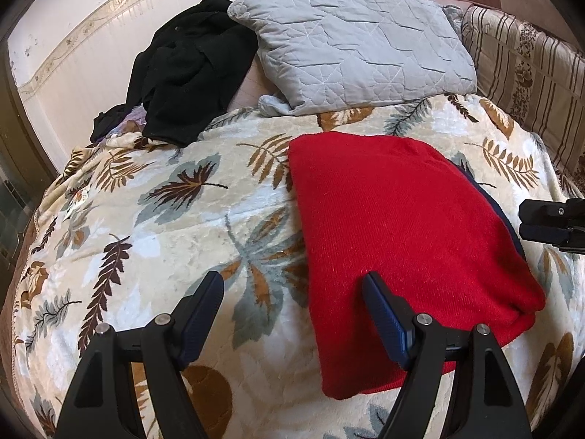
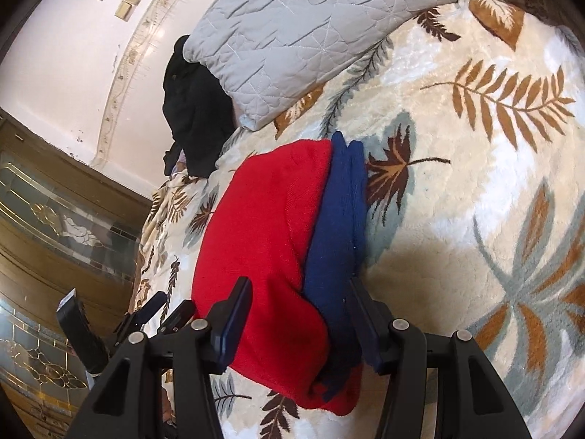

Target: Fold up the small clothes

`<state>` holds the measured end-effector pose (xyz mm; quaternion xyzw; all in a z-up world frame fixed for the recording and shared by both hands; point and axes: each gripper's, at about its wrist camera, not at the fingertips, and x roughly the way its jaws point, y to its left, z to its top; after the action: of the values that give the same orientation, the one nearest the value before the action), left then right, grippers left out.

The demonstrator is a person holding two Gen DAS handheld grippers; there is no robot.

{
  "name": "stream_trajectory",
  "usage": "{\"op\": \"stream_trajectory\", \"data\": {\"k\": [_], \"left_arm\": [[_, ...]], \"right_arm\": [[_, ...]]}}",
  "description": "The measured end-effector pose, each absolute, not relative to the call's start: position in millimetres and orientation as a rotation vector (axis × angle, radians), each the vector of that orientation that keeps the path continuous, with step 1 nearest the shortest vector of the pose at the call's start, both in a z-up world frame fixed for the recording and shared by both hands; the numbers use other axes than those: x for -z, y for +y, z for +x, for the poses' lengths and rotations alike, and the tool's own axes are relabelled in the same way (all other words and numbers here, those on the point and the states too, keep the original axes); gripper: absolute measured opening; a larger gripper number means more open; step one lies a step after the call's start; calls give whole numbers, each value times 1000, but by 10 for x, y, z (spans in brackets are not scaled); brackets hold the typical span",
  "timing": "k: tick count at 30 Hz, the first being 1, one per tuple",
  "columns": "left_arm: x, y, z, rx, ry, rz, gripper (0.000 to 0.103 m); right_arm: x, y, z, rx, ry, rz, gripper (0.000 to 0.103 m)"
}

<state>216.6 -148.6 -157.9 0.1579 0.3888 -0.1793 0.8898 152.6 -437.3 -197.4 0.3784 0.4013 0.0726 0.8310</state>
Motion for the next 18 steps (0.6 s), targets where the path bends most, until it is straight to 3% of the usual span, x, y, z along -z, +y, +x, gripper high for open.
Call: {"op": "stream_trajectory", "data": {"k": [18], "left_arm": [[1609, -1480, 2235, 368, 809, 320, 83]], "right_arm": [[2083, -4384, 1595, -144, 870, 813, 58]]}}
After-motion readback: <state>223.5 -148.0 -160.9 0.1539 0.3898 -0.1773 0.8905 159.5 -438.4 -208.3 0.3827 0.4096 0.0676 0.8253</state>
